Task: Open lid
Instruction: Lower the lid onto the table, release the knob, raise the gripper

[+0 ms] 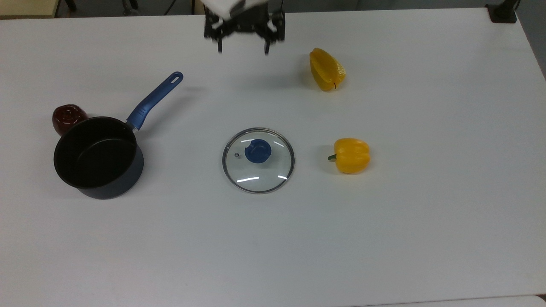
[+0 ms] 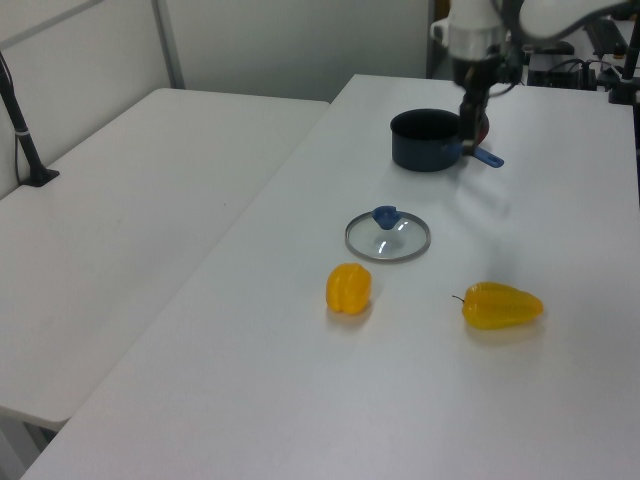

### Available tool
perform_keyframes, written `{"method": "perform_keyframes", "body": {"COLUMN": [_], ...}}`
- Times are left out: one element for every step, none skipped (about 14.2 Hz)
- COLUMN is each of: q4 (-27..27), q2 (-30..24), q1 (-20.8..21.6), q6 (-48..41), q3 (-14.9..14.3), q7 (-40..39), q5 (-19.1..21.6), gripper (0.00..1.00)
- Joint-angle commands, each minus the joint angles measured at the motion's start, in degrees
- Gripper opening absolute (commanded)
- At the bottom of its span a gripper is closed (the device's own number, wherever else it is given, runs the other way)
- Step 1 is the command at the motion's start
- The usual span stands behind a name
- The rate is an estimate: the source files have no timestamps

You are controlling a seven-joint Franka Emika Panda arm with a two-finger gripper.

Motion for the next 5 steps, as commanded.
{"method": "perform_keyframes", "body": {"q4": [-1.2,1.5,3.1,4.1,4.4], "q2": [-6.2,-6.3,-5.6,-5.5,-5.4], "q1": [-0.6,-0.7,-0.7,-0.7,-0.8], "q6": [-5.5,-7.9,-9.1,-9.3,-9.3], "q3": [-3.6,-4.2,-4.6,-5.0,-5.5], "q7": [-4.4,-4.1,-4.1,-4.1,-4.3], "q5": [4.5,4.5,4.5,4.5,4.5], "gripper": [1.00,1.00,1.00,1.00,1.00]}}
